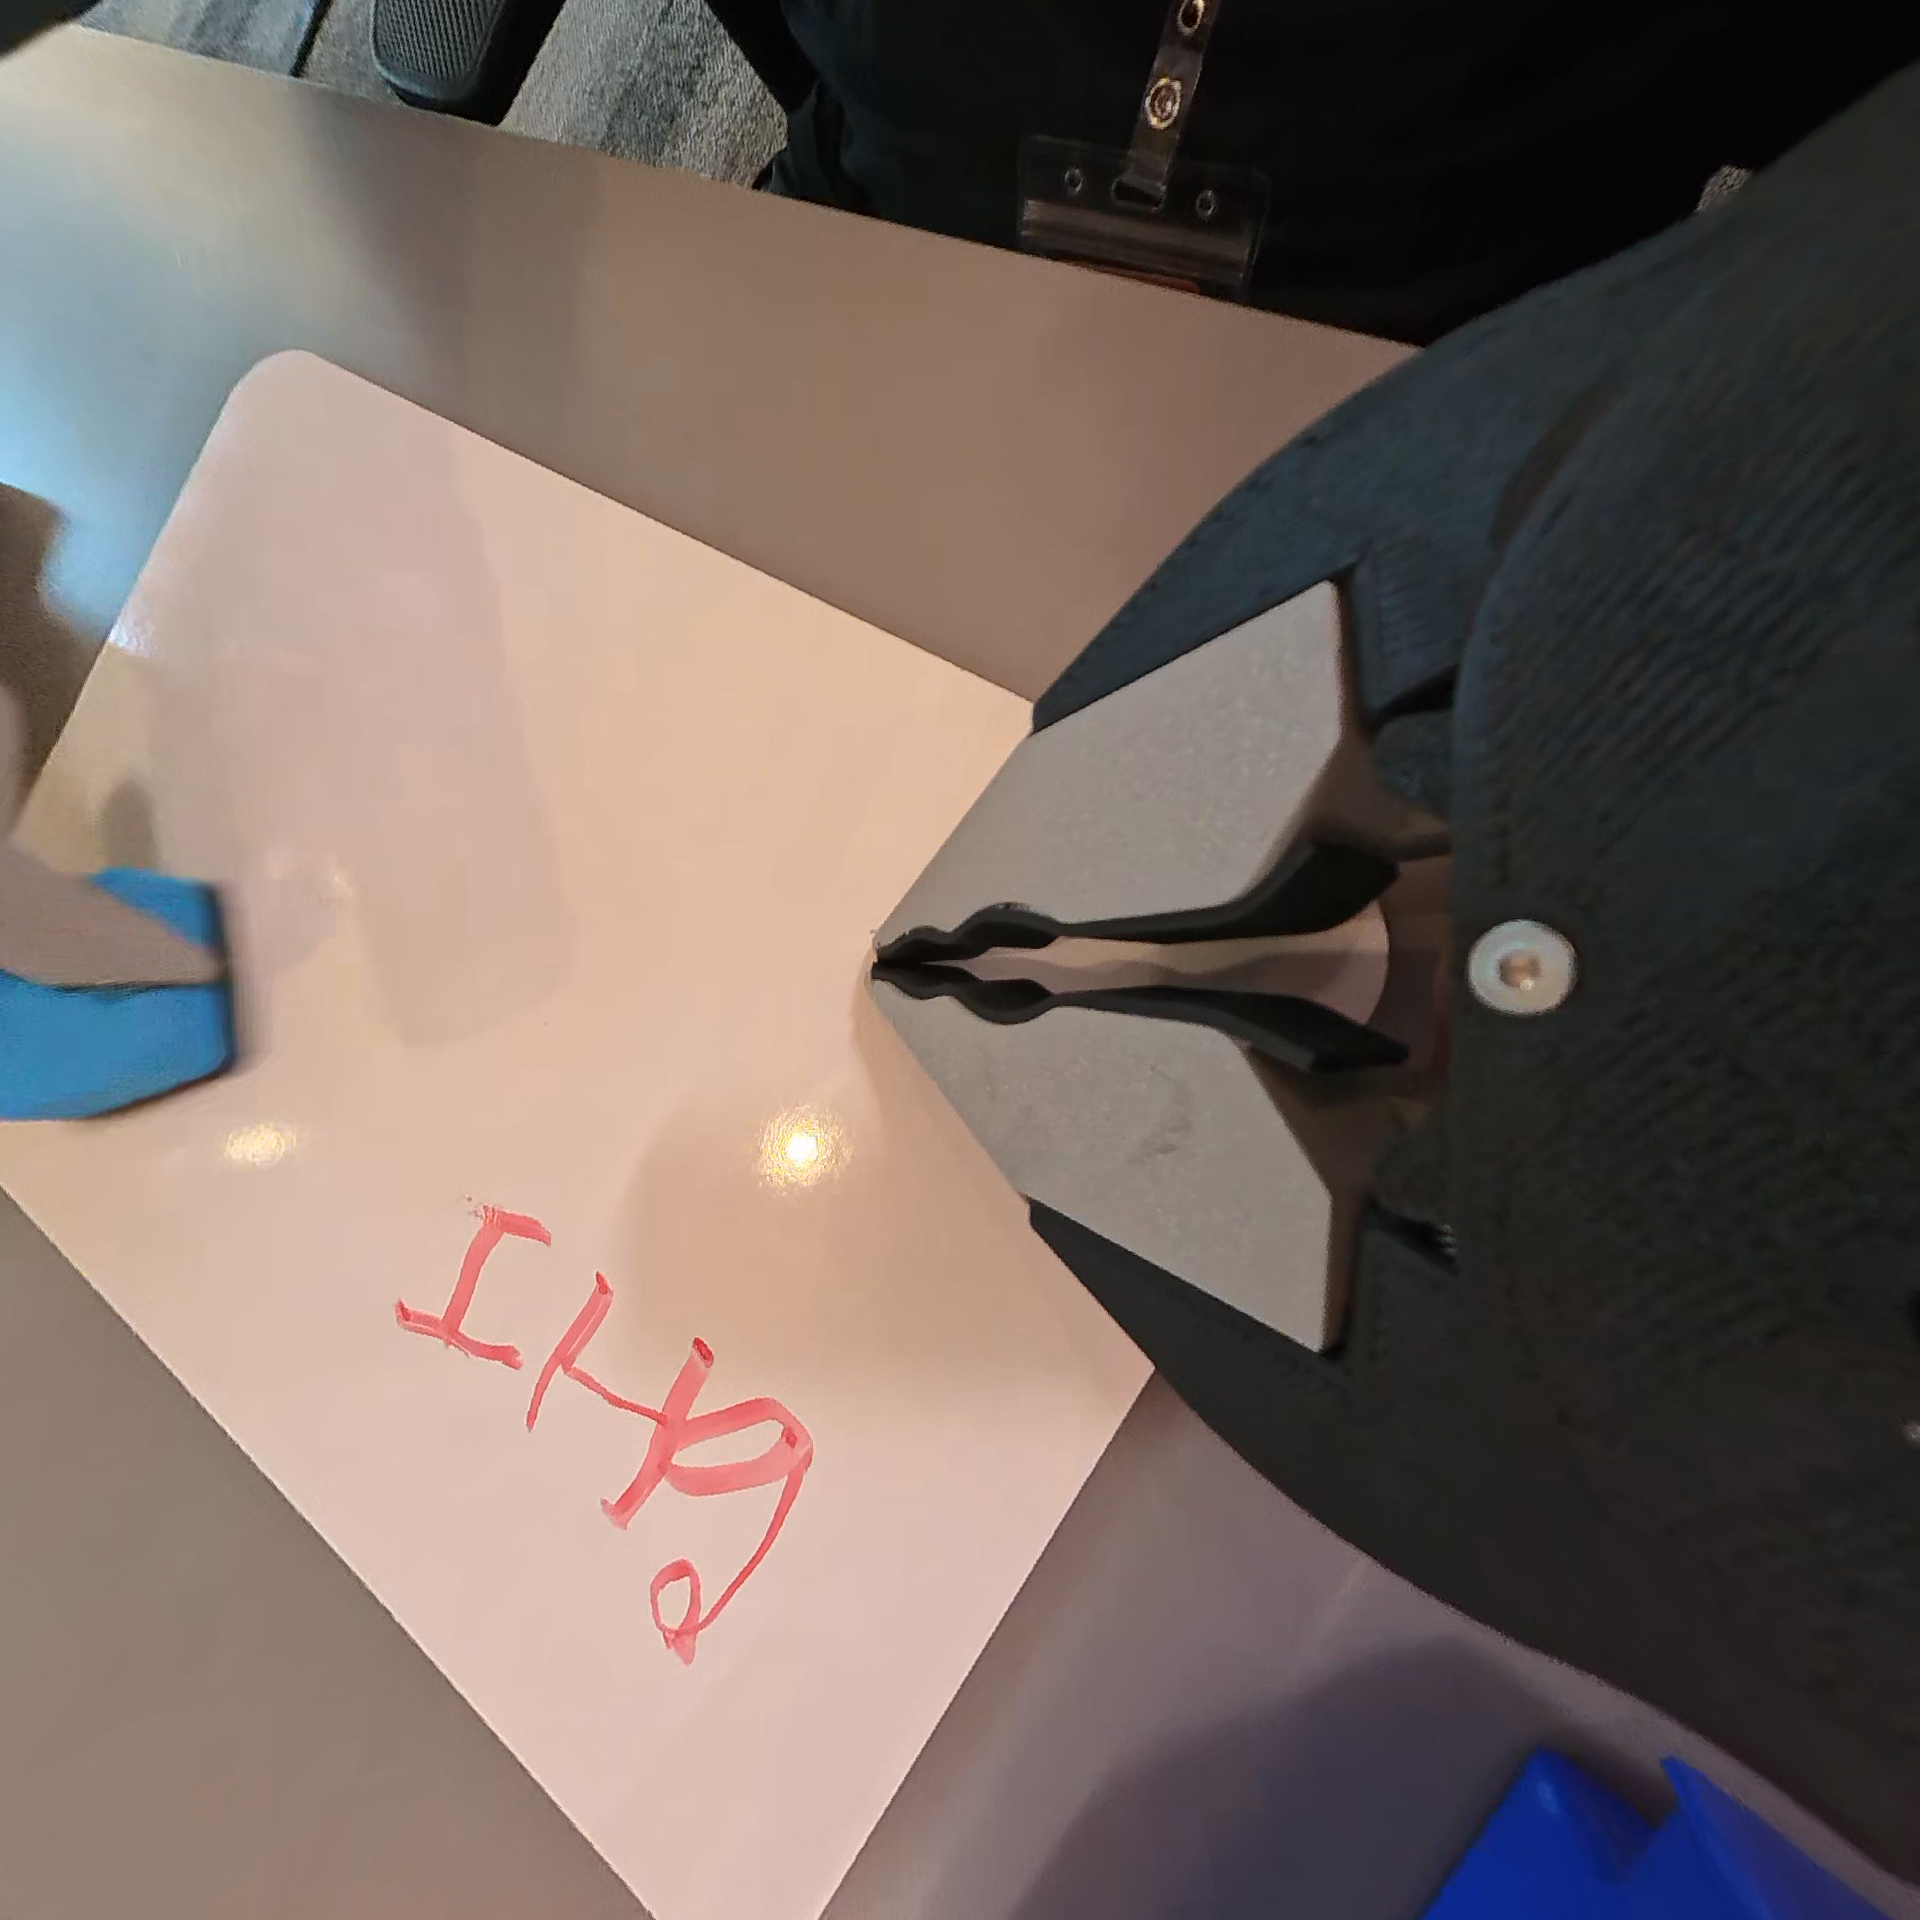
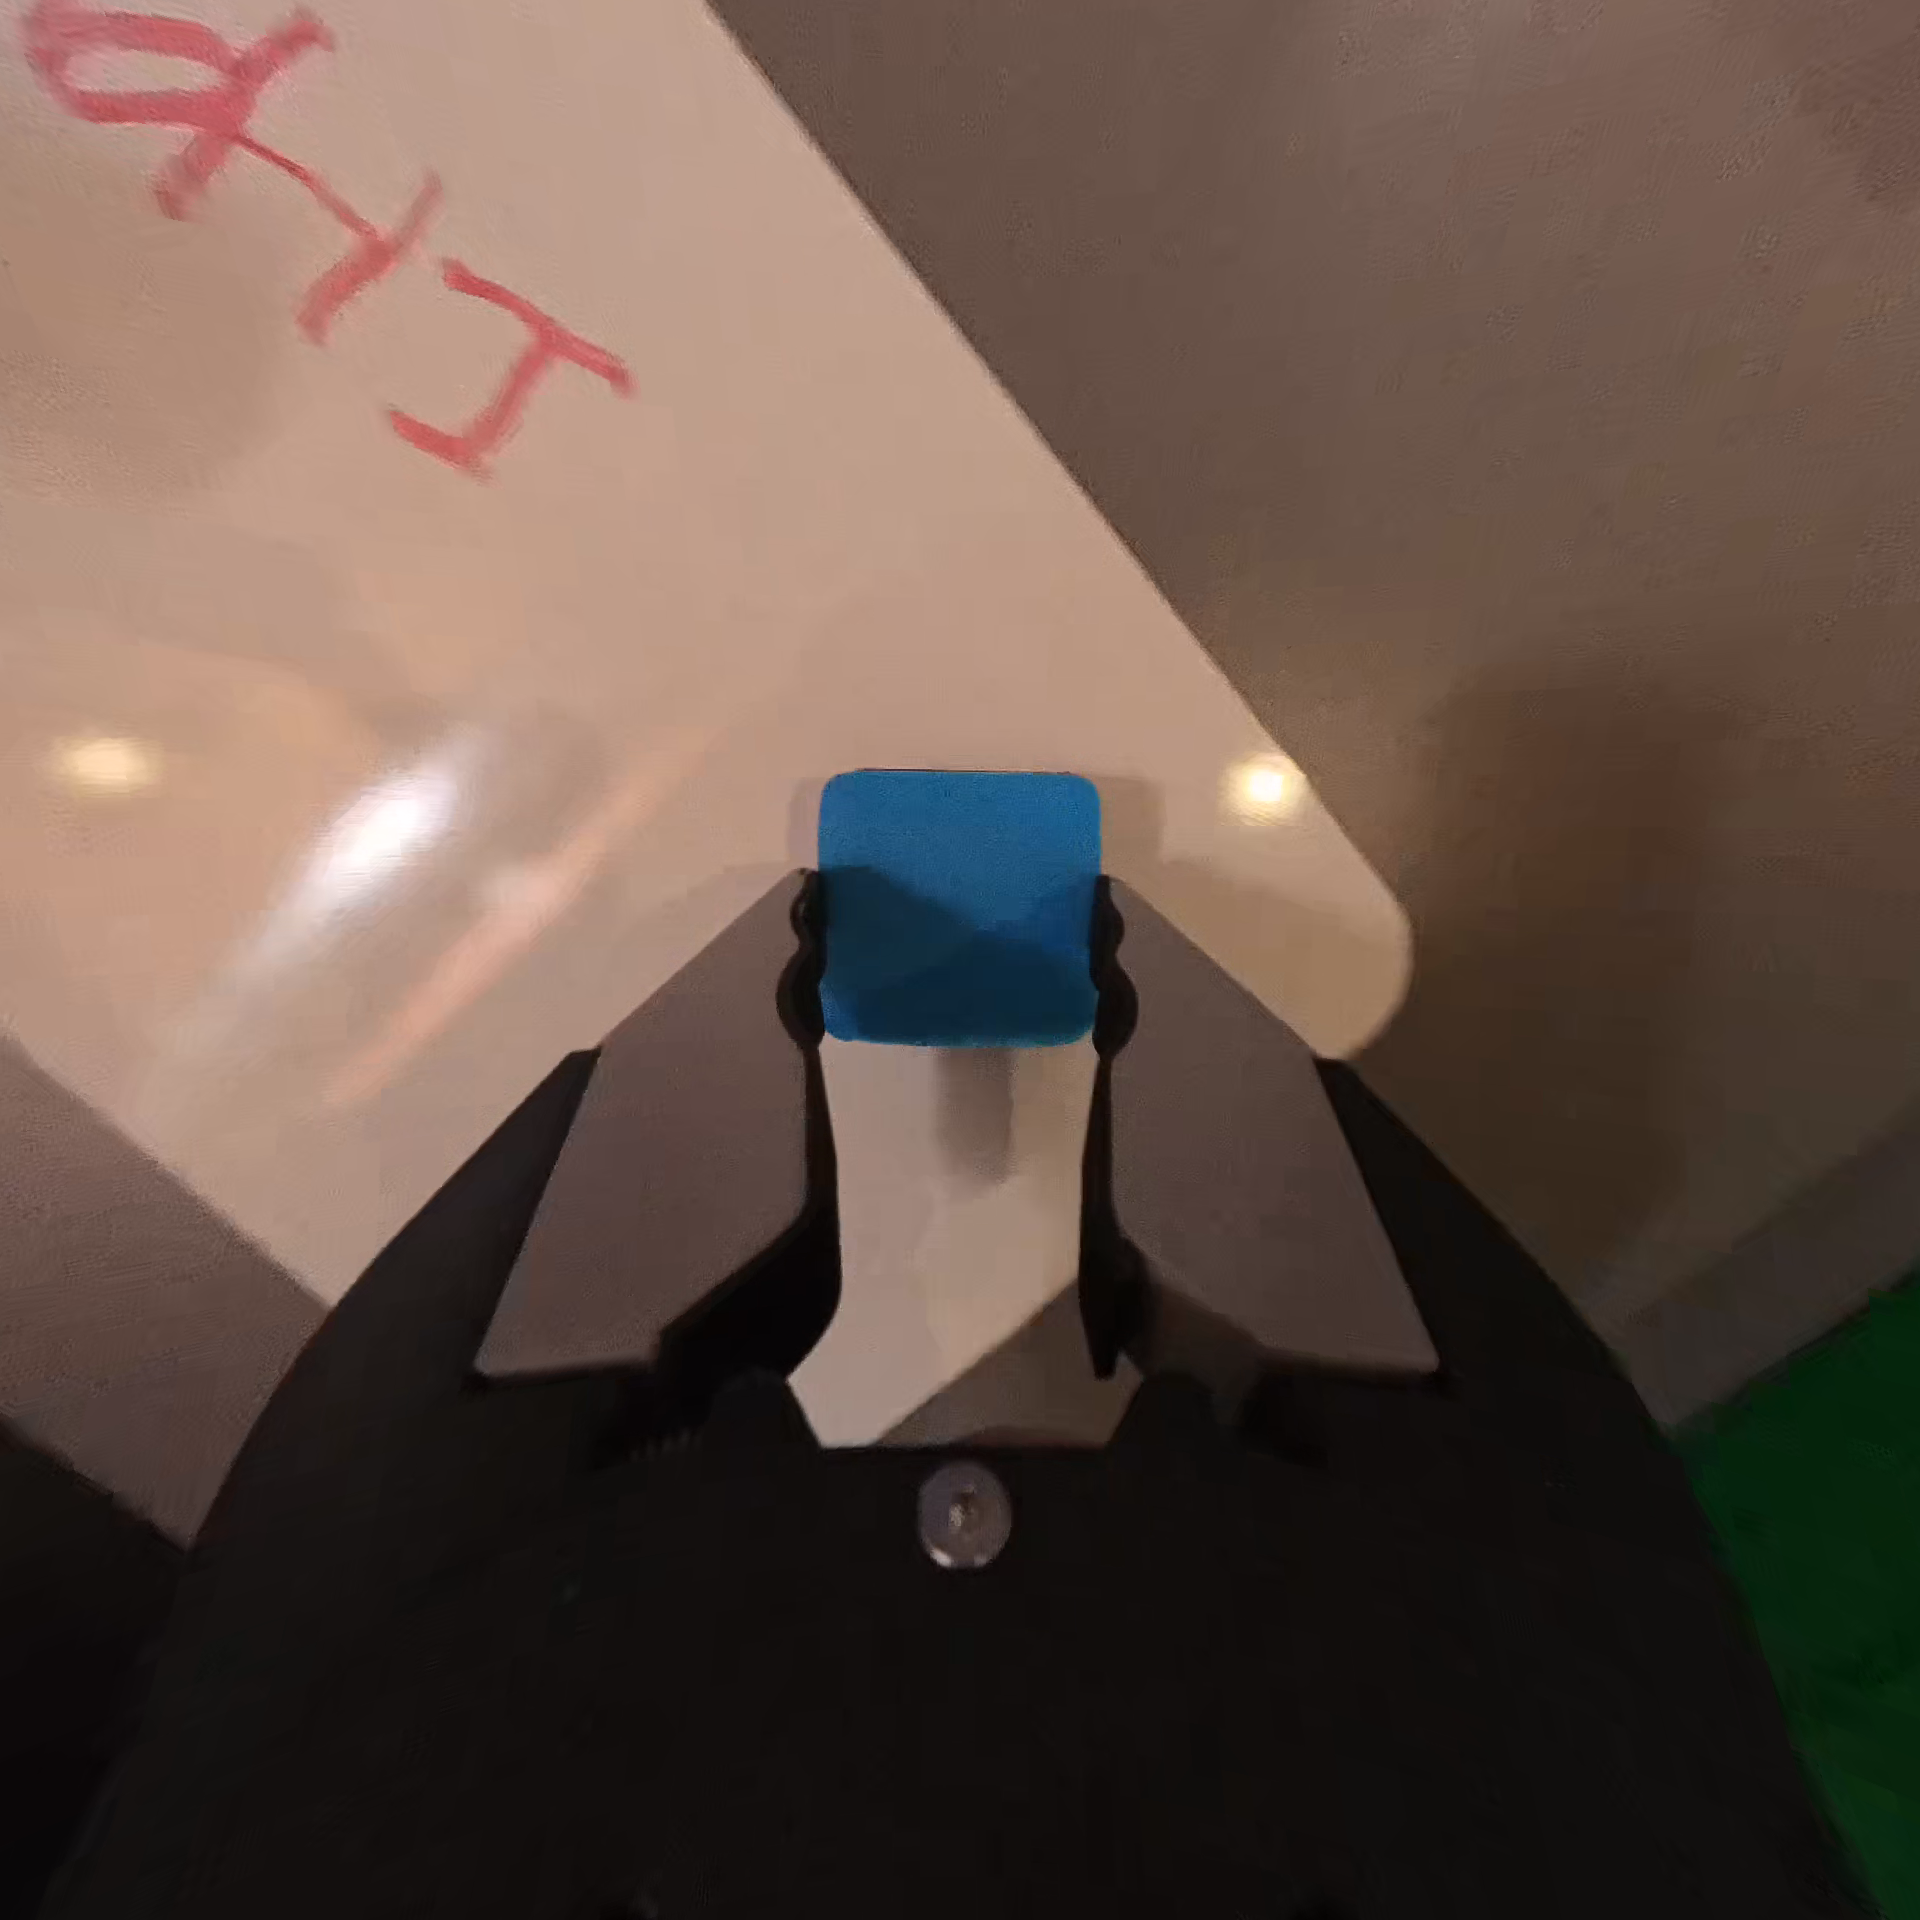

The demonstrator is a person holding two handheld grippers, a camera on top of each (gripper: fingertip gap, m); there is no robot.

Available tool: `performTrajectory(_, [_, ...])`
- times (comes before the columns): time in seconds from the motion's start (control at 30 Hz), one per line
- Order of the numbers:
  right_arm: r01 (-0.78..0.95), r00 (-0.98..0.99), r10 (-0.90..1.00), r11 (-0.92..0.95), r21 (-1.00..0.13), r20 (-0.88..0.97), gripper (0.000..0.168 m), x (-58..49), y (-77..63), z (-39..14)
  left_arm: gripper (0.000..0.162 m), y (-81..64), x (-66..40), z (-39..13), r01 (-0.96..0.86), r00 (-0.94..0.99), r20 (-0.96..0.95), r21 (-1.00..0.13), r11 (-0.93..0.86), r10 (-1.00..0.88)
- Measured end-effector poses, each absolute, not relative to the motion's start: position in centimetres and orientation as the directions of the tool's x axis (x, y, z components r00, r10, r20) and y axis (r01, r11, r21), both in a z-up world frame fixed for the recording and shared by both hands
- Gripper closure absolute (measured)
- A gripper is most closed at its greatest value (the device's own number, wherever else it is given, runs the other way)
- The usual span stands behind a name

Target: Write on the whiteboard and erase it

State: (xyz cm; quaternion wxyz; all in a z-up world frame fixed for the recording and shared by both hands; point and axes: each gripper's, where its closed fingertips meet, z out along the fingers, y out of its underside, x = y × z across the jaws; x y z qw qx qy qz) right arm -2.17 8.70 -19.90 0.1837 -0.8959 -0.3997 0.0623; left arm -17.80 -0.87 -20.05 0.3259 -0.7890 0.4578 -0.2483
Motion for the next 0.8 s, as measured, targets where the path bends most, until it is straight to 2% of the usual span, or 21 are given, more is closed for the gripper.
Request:
performTrajectory(0.03, [0.697, 0.586, 0.796, -0.59, -0.407, -0.151, 0.119, -5.5, 6.3, -20.1, 0.162, -0.9, -17.8, -20.1, -0.561, 0.458, 0.092, -0.742, -0.368, -0.884])
performTrajectory(0.07, [0.696, 0.548, 0.813, -0.574, -0.432, -0.199, 0.119, -7.3, 5.7, -20.0, 0.162, -0.9, -17.8, -20.1, -0.562, 0.458, 0.089, -0.742, -0.365, -0.884])
performTrajectory(0.17, [0.729, 0.629, 0.776, -0.564, -0.388, 0.052, 0.119, -6.5, 9.3, -19.9, 0.162, -0.9, -17.8, -20.1, -0.561, 0.46, 0.09, -0.742, -0.368, -0.883])
performTrajectory(0.2, [0.739, 0.601, 0.799, -0.546, -0.394, 0.02, 0.119, -7.9, 9.0, -19.9, 0.162, -0.9, -17.8, -20.1, -0.56, 0.46, 0.093, -0.742, -0.369, -0.883])
performTrajectory(0.23, [0.745, 0.528, 0.84, -0.53, -0.404, -0.127, 0.118, -10.4, 7.1, -20.2, 0.162, -0.9, -17.8, -20.1, -0.56, 0.46, 0.092, -0.742, -0.369, -0.883])
performTrajectory(0.27, [0.738, 0.511, 0.845, -0.527, -0.422, -0.16, 0.118, -11.6, 6.9, -20.2, 0.162, -0.9, -17.8, -20.1, -0.561, 0.461, 0.088, -0.742, -0.367, -0.883])
performTrajectory(0.37, [0.796, 0.587, 0.774, -0.496, -0.348, 0.24, 0.119, -8.7, 12.3, -19.6, 0.162, -1.0, -17.8, -20.1, -0.561, 0.459, 0.088, -0.743, -0.365, -0.884])
performTrajectory(0.4, [0.811, 0.561, 0.794, -0.471, -0.347, 0.233, 0.119, -9.5, 12.2, -19.6, 0.162, -1.0, -17.8, -20.1, -0.561, 0.459, 0.09, -0.743, -0.367, -0.884])
performTrajectory(0.47, [0.779, 0.436, 0.871, -0.491, -0.39, -0.225, 0.118, -14.9, 6.3, -20.1, 0.162, -1.0, -17.8, -20.1, -0.561, 0.458, 0.088, -0.743, -0.364, -0.885])
performTrajectory(0.5, [0.757, 0.479, 0.855, -0.516, -0.401, -0.196, 0.118, -14.8, 7.5, -20.2, 0.162, -1.0, -17.8, -20.1, -0.562, 0.458, 0.085, -0.743, -0.362, -0.885])
performTrajectory(0.57, [0.759, 0.602, 0.792, -0.53, -0.377, 0.099, 0.119, -11.3, 12.6, -19.9, 0.162, -1.0, -17.8, -20.1, -0.563, 0.458, 0.081, -0.744, -0.36, -0.885])
performTrajectory(0.6, [0.754, 0.595, 0.802, -0.533, -0.384, 0.054, 0.119, -11.8, 12.4, -20.0, 0.162, -1.0, -17.8, -20.1, -0.563, 0.458, 0.081, -0.744, -0.36, -0.885])
performTrajectory(0.63, [0.751, 0.545, 0.834, -0.532, -0.391, -0.086, 0.119, -13.4, 10.4, -20.2, 0.162, -1.0, -17.8, -20.1, -0.564, 0.458, 0.081, -0.744, -0.359, -0.885])
performTrajectory(0.67, [0.747, 0.511, 0.847, -0.523, -0.409, -0.15, 0.119, -14.2, 9.4, -20.2, 0.162, -1.0, -17.8, -20.0, -0.564, 0.457, 0.08, -0.744, -0.358, -0.886])
performTrajectory(0.77, [0.758, 0.593, 0.804, -0.532, -0.378, 0.056, 0.119, -11.7, 12.0, -20.0, 0.162, -1.0, -17.7, -20.1, -0.564, 0.454, 0.083, -0.744, -0.358, -0.887])
performTrajectory(0.8, [0.765, 0.583, 0.811, -0.526, -0.372, 0.052, 0.119, -11.9, 11.8, -20.0, 0.162, -1.0, -17.7, -20.1, -0.563, 0.454, 0.086, -0.744, -0.36, -0.887])
